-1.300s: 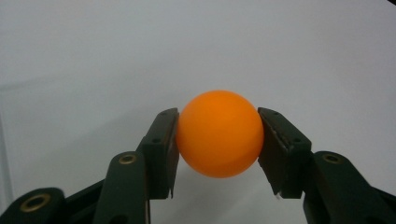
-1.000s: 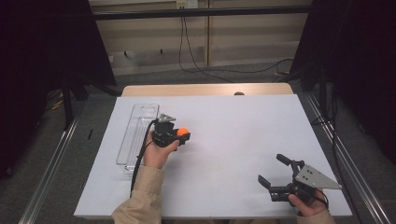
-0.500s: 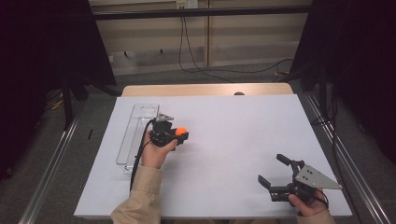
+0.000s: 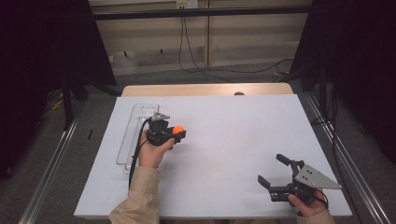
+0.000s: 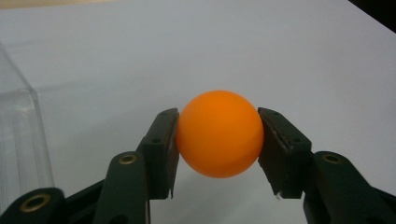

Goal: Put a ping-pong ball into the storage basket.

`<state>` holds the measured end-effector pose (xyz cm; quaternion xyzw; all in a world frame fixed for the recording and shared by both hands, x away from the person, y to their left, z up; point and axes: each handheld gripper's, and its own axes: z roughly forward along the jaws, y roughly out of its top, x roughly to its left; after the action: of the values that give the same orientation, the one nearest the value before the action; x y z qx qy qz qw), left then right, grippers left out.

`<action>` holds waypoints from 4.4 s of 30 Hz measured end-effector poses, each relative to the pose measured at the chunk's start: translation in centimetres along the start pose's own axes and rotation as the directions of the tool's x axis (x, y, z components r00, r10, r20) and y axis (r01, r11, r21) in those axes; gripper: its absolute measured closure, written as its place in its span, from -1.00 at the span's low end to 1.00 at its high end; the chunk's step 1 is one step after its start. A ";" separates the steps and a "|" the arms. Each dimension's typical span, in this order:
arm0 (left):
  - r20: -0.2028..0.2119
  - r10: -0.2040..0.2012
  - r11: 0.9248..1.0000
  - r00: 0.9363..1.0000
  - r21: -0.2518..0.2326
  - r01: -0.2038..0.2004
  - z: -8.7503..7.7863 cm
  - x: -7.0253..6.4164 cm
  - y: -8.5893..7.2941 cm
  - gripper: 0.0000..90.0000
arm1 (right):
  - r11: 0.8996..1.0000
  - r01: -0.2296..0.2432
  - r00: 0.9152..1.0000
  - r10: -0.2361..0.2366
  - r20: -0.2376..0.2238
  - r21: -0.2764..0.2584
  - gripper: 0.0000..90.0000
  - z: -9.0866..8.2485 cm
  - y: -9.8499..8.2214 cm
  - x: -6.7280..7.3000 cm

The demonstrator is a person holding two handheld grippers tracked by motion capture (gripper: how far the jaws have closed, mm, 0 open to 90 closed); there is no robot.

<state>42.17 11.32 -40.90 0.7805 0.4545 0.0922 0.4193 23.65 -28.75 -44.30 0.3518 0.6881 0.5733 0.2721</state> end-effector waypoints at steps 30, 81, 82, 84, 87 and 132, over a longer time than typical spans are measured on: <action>-0.007 -0.022 1.000 1.000 0.004 0.022 -1.3 0.8 0.2 0.13 | 1.000 0.002 1.000 -0.002 -0.001 0.001 -0.95 0.0 0.0 0.0; -0.013 -0.042 0.999 0.999 0.012 0.042 -3.2 1.5 0.8 0.13 | 1.000 0.003 1.000 -0.003 0.001 0.001 -0.95 -0.1 0.0 -0.1; -0.013 -0.042 0.999 0.999 0.012 0.042 -3.3 1.5 0.8 0.13 | 1.000 0.003 1.000 -0.003 0.002 0.002 -0.95 -0.1 0.0 0.0; -0.011 -0.044 0.999 0.999 0.014 0.044 -3.3 1.5 0.8 0.13 | 1.000 -0.001 1.000 0.001 0.001 0.000 -0.95 0.0 0.0 0.0; -0.011 -0.042 0.999 0.999 0.013 0.043 -3.4 1.6 0.8 0.13 | 1.000 0.002 1.000 -0.002 0.000 0.002 -0.95 -0.1 0.0 0.0; -0.039 -0.035 0.999 0.999 0.006 0.035 -5.1 2.5 1.1 0.13 | 1.000 -0.001 1.000 0.001 0.000 0.000 -0.95 -0.1 0.0 0.0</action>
<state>41.58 15.91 -37.49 0.7719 0.4764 0.0983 0.4093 23.61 -28.82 -44.27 0.3522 0.6881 0.5732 0.2720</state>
